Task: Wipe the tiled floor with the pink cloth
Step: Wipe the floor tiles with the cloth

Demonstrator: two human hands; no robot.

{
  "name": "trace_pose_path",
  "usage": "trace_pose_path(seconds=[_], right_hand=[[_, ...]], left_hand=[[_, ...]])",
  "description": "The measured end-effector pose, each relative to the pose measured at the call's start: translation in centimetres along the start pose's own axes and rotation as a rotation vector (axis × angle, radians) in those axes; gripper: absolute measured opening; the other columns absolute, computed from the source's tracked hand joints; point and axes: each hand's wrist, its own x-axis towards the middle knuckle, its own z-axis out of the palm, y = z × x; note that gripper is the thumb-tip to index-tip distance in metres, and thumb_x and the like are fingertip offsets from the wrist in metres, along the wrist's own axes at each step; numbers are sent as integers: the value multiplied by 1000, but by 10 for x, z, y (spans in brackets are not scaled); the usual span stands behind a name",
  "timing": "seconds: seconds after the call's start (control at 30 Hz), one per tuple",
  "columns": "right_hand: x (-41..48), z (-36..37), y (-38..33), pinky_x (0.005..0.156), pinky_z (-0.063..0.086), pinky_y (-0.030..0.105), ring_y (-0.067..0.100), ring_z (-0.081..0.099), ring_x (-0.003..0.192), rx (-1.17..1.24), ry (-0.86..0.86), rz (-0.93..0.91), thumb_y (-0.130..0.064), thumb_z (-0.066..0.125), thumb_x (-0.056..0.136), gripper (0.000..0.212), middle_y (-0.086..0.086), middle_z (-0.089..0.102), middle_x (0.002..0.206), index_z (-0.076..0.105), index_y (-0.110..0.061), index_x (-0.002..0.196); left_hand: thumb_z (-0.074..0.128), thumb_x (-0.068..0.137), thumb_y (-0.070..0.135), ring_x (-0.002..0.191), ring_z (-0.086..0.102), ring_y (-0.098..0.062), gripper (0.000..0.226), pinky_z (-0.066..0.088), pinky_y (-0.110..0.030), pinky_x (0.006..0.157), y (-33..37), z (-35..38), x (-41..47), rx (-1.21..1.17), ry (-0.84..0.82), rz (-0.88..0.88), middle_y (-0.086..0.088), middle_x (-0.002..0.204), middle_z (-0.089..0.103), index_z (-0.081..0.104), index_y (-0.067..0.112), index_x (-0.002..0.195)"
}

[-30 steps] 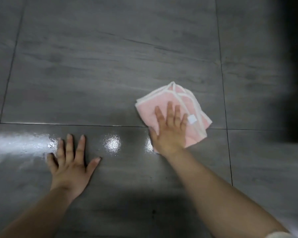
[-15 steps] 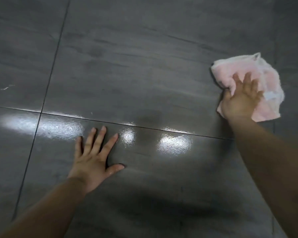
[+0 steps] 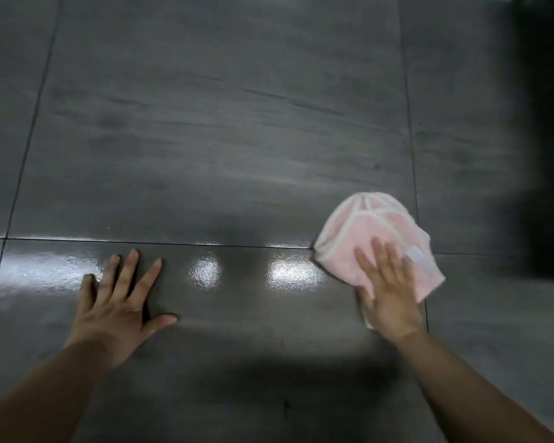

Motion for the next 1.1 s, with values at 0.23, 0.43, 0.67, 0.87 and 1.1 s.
trace_pose_path(seconds=[0.23, 0.43, 0.67, 0.87, 1.1], right_hand=[[-10, 6, -55, 108, 11, 55, 54, 30, 128, 82, 21, 538, -36, 26, 76, 68, 23, 42, 140, 48, -7, 133], [-21, 16, -224, 113, -4, 44, 25, 32, 128, 18, -159, -287, -40, 26, 68, 59, -8, 58, 130, 62, -37, 115], [-26, 13, -90, 112, 1, 36, 20, 3, 143, -58, 48, -169, -31, 37, 71, 60, 8, 46, 137, 36, -28, 131], [-16, -14, -103, 81, 44, 34, 38, 69, 85, -20, -2, 22, -19, 34, 67, 45, 16, 72, 98, 71, -6, 90], [-21, -50, -156, 57, 41, 21, 18, 62, 66, 628, 25, 141, -15, 47, 76, 24, 2, 69, 72, 64, -14, 93]], left_hand=[[43, 83, 57, 142, -15, -21, 85, -3, -39, 116, 15, -10, -8, -102, -69, -80, -2, 154, -16, -12, 27, 141], [41, 74, 61, 144, 0, -24, 84, 10, -44, 114, 7, 10, -68, -396, -22, -223, -6, 156, 1, 10, 25, 143], [57, 75, 55, 142, -13, -22, 101, 13, -46, 114, -30, 21, -114, -247, -172, -332, -2, 154, -18, -15, 27, 140], [52, 77, 58, 142, -15, -22, 97, 12, -49, 114, -25, 22, -111, -277, -169, -357, -1, 153, -20, -16, 29, 140], [47, 80, 58, 143, -12, -21, 89, 14, -47, 114, -24, 17, -114, -308, -140, -345, -1, 154, -17, -11, 30, 141]])
